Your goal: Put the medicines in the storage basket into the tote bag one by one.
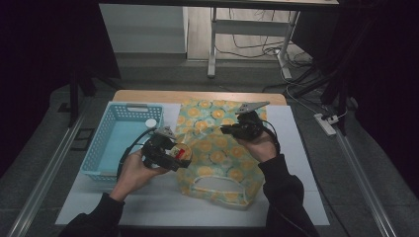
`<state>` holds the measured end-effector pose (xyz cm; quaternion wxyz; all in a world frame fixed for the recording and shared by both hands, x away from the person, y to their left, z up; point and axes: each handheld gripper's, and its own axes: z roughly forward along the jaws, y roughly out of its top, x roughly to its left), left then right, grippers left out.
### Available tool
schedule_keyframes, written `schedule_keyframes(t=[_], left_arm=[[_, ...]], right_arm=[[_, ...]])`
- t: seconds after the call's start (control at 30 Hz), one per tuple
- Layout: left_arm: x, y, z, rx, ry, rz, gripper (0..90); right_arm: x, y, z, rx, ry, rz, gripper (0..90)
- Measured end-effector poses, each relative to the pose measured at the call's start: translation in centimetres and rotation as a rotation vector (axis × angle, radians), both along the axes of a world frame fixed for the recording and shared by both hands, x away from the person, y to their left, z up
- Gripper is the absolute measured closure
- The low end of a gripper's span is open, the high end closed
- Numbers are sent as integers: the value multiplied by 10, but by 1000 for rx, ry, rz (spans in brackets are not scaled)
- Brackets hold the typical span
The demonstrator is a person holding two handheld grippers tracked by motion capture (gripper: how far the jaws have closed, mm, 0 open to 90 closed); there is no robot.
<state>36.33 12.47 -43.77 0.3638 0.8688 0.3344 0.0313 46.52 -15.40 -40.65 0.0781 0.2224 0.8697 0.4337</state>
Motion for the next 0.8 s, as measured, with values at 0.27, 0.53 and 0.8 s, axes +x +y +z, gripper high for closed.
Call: schedule_keyframes(t=[0.27,0.53,0.8], left_arm=[[5,-24,-9,7,6,-30,204],[12,-49,-18,31,-9,-49,204],[24,-73,-27,46,-25,-70,204]], right_arm=[[0,0,0,3,-7,-6,900],[2,-1,-2,5,-10,-9,900],[4,-1,-4,2,-16,-7,900]])
